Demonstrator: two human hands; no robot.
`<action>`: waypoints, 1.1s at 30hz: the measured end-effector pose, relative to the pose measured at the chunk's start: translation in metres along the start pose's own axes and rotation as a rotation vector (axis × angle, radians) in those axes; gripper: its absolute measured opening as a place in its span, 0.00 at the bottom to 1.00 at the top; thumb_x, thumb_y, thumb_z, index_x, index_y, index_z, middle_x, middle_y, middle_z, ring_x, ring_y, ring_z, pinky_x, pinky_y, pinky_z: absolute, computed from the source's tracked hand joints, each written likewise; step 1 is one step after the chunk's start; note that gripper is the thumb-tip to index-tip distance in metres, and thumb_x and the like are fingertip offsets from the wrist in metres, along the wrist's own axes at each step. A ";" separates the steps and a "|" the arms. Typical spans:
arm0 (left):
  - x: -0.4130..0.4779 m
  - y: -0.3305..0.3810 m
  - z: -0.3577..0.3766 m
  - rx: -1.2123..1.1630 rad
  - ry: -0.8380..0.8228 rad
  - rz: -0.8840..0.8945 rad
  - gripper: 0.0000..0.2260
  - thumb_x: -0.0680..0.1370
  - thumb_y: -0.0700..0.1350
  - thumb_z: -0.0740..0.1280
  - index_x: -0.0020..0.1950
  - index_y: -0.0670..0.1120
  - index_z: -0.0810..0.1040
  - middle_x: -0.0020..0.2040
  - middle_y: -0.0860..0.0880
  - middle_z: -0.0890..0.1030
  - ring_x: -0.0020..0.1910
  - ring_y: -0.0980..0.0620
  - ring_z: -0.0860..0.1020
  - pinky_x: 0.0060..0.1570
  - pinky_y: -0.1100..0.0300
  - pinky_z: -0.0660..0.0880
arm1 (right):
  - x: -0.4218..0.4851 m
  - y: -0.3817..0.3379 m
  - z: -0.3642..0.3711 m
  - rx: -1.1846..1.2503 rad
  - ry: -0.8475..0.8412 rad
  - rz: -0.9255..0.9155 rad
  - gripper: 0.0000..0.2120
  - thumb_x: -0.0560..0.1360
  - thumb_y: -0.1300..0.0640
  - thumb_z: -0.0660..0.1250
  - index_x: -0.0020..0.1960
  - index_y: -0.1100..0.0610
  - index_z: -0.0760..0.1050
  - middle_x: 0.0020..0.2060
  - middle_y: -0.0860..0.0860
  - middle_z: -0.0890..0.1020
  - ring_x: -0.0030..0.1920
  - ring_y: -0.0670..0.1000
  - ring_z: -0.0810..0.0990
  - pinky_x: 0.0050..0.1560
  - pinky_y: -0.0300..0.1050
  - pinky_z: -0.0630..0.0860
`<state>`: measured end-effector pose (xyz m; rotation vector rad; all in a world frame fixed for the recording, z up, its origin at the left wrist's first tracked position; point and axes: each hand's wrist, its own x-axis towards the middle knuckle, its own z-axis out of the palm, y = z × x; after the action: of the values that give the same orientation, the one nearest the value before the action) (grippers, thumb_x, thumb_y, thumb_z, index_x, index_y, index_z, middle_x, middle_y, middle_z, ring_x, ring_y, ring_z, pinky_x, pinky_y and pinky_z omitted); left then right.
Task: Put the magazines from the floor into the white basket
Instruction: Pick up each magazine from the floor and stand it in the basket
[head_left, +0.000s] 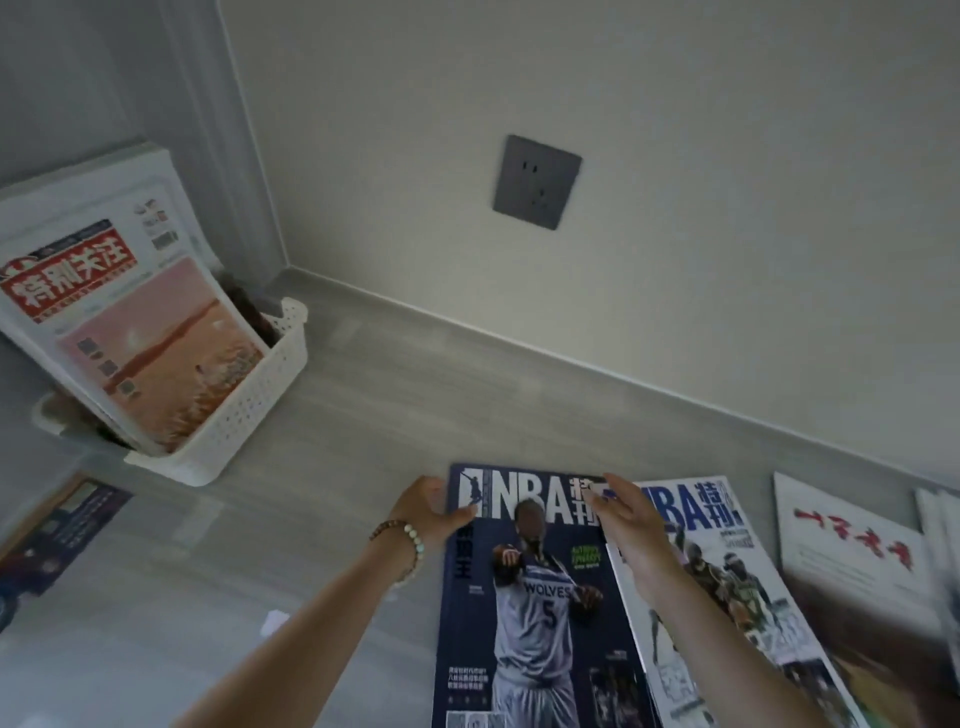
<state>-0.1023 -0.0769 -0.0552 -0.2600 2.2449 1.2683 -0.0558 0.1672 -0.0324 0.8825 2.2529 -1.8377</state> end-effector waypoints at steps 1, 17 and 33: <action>-0.002 -0.001 0.005 0.025 0.005 0.011 0.29 0.70 0.52 0.71 0.66 0.42 0.67 0.66 0.46 0.72 0.64 0.47 0.71 0.62 0.59 0.69 | -0.007 0.006 -0.005 -0.006 0.022 0.012 0.26 0.73 0.54 0.70 0.69 0.56 0.69 0.67 0.52 0.71 0.68 0.54 0.69 0.68 0.54 0.68; -0.040 -0.006 0.041 -0.125 -0.136 0.236 0.03 0.75 0.42 0.65 0.48 0.48 0.73 0.46 0.47 0.79 0.46 0.50 0.77 0.51 0.53 0.76 | -0.059 0.040 0.007 -0.088 -0.023 -0.053 0.27 0.70 0.56 0.73 0.67 0.53 0.70 0.72 0.51 0.67 0.72 0.51 0.64 0.72 0.53 0.62; -0.081 0.048 -0.120 -0.390 0.146 0.560 0.10 0.75 0.38 0.65 0.55 0.45 0.76 0.48 0.48 0.81 0.44 0.56 0.79 0.47 0.65 0.78 | -0.027 -0.070 0.068 0.300 -0.258 -0.116 0.11 0.73 0.54 0.68 0.55 0.54 0.79 0.54 0.55 0.84 0.52 0.55 0.82 0.55 0.53 0.77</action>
<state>-0.0981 -0.1593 0.0726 0.1602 2.2547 2.0414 -0.0865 0.0872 0.0212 0.5179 1.9437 -2.2351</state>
